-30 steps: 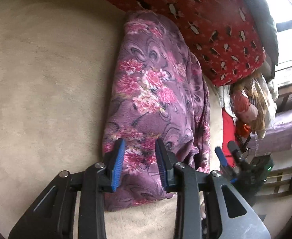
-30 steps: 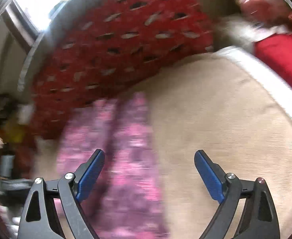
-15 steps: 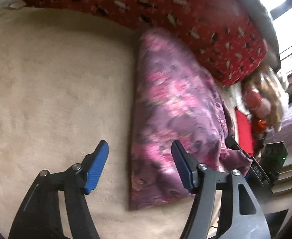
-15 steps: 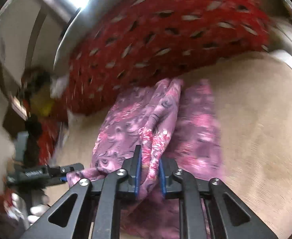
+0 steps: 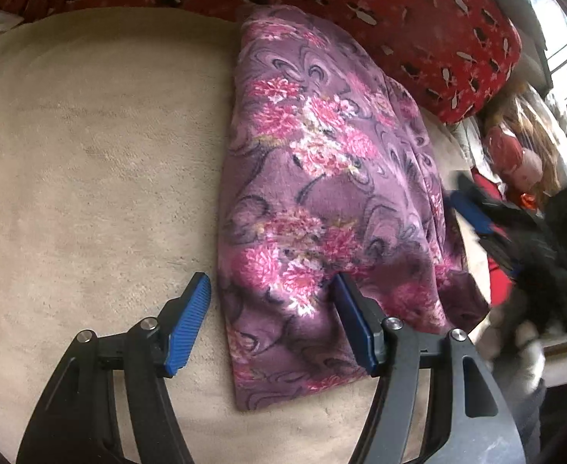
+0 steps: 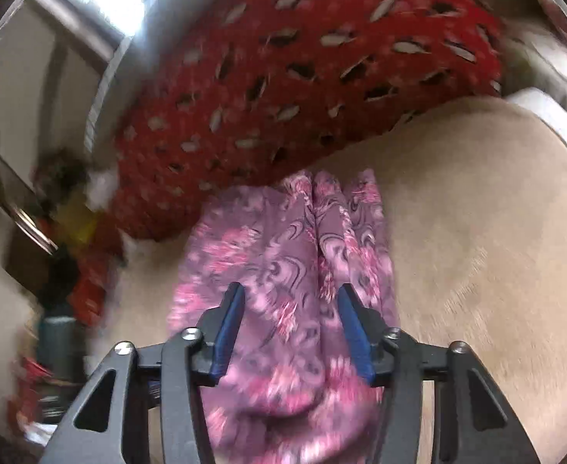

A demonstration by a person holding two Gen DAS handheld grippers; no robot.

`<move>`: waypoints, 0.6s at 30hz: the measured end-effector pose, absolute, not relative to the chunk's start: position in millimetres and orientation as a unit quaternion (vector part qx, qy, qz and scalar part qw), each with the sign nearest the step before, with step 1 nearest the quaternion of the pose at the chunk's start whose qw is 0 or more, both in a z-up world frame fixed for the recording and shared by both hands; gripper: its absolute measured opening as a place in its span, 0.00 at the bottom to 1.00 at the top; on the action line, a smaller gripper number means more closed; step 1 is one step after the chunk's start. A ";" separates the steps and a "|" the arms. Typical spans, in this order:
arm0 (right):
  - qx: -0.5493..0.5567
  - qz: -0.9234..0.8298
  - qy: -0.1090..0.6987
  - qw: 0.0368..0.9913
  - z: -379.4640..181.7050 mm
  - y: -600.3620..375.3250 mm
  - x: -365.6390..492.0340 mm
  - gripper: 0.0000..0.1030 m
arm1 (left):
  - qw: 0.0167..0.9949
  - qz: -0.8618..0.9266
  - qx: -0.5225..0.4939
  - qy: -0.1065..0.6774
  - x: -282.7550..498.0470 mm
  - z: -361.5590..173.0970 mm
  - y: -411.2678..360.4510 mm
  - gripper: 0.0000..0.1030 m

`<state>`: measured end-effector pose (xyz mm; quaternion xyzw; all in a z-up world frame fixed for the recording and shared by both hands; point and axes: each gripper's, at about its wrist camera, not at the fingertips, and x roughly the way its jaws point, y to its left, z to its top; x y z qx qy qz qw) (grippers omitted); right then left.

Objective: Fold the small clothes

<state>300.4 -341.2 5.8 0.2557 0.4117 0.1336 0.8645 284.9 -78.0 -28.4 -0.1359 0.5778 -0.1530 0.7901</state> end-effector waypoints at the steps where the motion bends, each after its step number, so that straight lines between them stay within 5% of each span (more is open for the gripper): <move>1: 0.247 0.135 0.429 0.859 -1.2 -333.9 304.1 0.51 | 0.791 -0.152 -0.136 0.577 284.9 -28.3 -80.0 0.63; 2: 0.233 0.133 0.448 0.853 -9.6 -325.2 311.2 0.49 | 0.792 -0.150 -0.136 0.576 286.9 -26.8 -77.8 0.63; 3: 0.217 0.136 0.450 0.856 -12.0 -317.4 314.9 0.35 | 0.793 -0.149 -0.136 0.575 287.9 -25.6 -74.3 0.63; 4: 0.210 0.161 0.438 0.859 -6.9 -312.1 315.5 0.04 | 0.794 -0.149 -0.138 0.573 289.2 -22.8 -72.1 0.63; 10: 0.258 0.176 0.344 0.886 31.7 -352.0 273.4 0.05 | 0.797 -0.163 -0.161 0.559 290.8 -14.5 -65.2 0.63; 12: 0.274 0.144 0.358 0.881 15.6 -371.8 269.4 0.05 | 0.788 -0.166 -0.159 0.571 290.1 -24.5 -72.2 0.72; 15: 0.284 0.108 0.438 0.846 -31.5 -385.4 278.9 0.06 | 0.780 -0.160 -0.135 0.590 284.9 -39.1 -87.4 0.72; 18: 0.336 0.122 0.406 0.841 -23.6 -394.1 257.3 0.14 | 0.790 -0.159 -0.106 0.583 274.6 -35.9 -93.3 0.72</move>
